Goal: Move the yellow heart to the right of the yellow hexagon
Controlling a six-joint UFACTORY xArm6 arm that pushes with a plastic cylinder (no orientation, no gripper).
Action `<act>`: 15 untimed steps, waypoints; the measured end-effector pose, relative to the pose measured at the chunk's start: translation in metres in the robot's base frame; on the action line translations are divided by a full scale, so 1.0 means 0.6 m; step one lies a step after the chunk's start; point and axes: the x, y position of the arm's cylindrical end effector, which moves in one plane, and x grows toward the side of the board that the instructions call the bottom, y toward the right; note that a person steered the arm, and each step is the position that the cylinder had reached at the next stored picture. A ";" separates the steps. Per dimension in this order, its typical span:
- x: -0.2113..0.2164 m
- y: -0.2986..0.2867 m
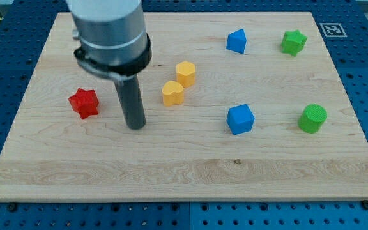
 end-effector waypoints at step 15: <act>-0.160 0.244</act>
